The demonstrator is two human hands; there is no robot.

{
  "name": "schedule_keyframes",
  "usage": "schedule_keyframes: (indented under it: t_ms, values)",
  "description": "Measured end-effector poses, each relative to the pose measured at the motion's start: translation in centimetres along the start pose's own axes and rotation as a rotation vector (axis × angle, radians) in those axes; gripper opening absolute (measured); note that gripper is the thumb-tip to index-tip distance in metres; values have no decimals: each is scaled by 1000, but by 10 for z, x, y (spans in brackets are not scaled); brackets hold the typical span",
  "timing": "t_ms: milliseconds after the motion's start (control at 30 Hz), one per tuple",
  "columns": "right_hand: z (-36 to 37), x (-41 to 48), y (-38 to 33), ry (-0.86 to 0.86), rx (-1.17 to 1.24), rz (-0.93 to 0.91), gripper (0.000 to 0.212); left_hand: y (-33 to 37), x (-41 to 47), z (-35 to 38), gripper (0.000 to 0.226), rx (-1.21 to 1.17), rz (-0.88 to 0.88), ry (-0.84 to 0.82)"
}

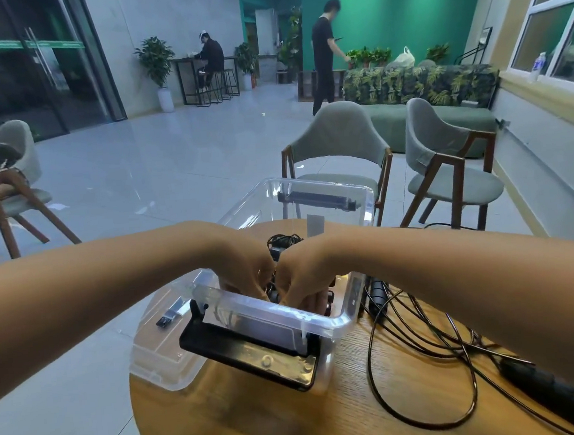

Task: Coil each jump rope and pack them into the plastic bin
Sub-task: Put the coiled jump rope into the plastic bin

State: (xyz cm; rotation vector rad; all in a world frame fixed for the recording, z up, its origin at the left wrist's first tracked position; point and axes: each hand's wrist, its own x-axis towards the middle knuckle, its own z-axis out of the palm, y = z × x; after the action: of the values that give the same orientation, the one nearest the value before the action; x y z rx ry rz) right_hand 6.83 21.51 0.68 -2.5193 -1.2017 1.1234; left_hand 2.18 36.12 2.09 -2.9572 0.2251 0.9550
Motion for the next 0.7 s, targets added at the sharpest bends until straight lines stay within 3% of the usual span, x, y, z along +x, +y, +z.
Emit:
schedule_keyframes:
  t_ms: [233, 400, 700]
  values:
    - [10, 4, -4, 13, -86, 9, 27, 0, 8, 1, 52, 166, 6, -83]
    - [15, 14, -3, 31, -147, 23, 32, -3, 20, 6, 25, 157, 46, -104]
    - [26, 40, -16, -177, -324, 183, 50, 10, 24, 16, 21, 310, 23, -56]
